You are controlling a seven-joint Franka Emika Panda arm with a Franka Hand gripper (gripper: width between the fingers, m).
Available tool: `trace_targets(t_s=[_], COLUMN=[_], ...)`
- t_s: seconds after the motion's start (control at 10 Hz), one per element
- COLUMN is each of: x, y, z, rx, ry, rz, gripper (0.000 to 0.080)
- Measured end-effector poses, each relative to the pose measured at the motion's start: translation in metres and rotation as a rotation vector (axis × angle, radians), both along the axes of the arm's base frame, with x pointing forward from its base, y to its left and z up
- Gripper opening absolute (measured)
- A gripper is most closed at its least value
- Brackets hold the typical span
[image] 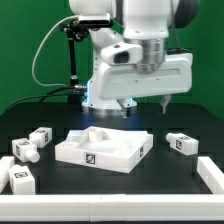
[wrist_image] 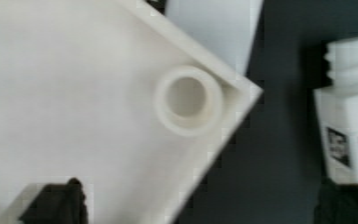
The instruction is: Assemble one leg
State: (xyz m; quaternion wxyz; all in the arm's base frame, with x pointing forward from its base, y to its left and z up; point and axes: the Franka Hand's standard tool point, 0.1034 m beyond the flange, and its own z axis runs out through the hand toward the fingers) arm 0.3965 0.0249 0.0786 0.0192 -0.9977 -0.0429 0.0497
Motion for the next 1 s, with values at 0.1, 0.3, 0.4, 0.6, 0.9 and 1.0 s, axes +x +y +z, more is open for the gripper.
trace_targets(t_s=[0.1, 0.3, 0.4, 0.6, 0.9, 1.0], x=[0.0, 0.003, 0.003, 0.002, -0.012, -0.015], y=[-0.022, -0.028, -0.028, -0.031, -0.082, -0.108], z=[0.001, 0.001, 0.0, 0.0, -0.006, -0.015], rx=[0.027, 0.062, 0.063, 0.062, 0.056, 0.079], ry=[-0.005, -0.015, -0.015, -0.015, -0.029, -0.048], rz=[0.047, 0.033, 0.038, 0.03, -0.177, -0.154], gripper=[0.0649, 0.0649, 0.0649, 0.0649, 0.0649, 0.0649])
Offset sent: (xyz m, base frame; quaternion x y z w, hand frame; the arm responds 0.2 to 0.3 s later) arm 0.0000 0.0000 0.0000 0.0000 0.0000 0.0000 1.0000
